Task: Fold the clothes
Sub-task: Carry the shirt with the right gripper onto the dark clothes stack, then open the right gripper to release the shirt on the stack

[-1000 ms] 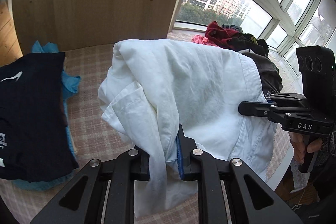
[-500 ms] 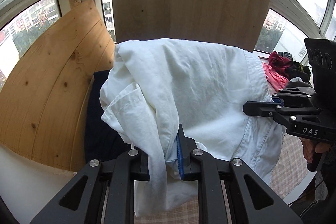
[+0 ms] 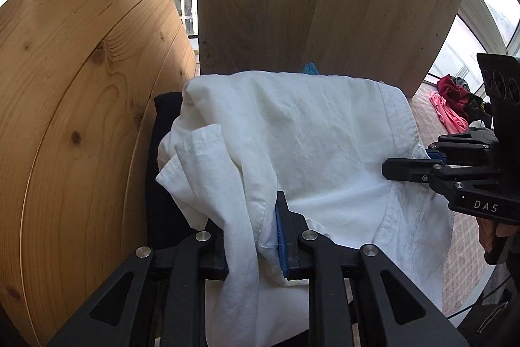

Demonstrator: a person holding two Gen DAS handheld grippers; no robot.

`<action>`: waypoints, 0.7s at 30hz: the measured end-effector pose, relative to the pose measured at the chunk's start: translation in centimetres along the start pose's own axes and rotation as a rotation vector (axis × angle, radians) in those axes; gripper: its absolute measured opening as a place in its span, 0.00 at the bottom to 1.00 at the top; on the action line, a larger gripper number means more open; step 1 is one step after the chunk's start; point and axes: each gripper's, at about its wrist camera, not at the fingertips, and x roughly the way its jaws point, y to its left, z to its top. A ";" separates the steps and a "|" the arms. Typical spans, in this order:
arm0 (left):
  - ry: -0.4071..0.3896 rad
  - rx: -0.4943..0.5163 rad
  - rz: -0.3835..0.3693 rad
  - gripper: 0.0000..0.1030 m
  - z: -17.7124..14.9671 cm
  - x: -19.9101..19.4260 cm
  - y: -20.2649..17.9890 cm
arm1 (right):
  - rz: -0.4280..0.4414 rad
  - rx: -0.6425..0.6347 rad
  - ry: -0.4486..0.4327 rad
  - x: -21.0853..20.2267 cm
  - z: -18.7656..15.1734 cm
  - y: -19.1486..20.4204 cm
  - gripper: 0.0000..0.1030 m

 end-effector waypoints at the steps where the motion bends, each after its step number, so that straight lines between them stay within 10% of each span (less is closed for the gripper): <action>1: -0.002 0.006 -0.004 0.20 0.1 0.4 0.1 | -0.008 -0.007 0.003 0.4 0.0 0.0 0.10; 11: -0.015 -0.023 -0.003 0.40 0.0 -1.1 1.9 | 0.061 0.016 0.050 -1.7 -0.6 -0.8 0.26; 17: -0.113 0.070 0.191 0.38 -1.0 -6.4 -0.1 | -0.074 0.004 -0.110 -8.3 -1.4 -1.4 0.27; 21: -0.215 0.104 0.173 0.38 -0.9 -10.0 -1.3 | -0.034 -0.053 -0.160 -8.4 -0.7 0.8 0.27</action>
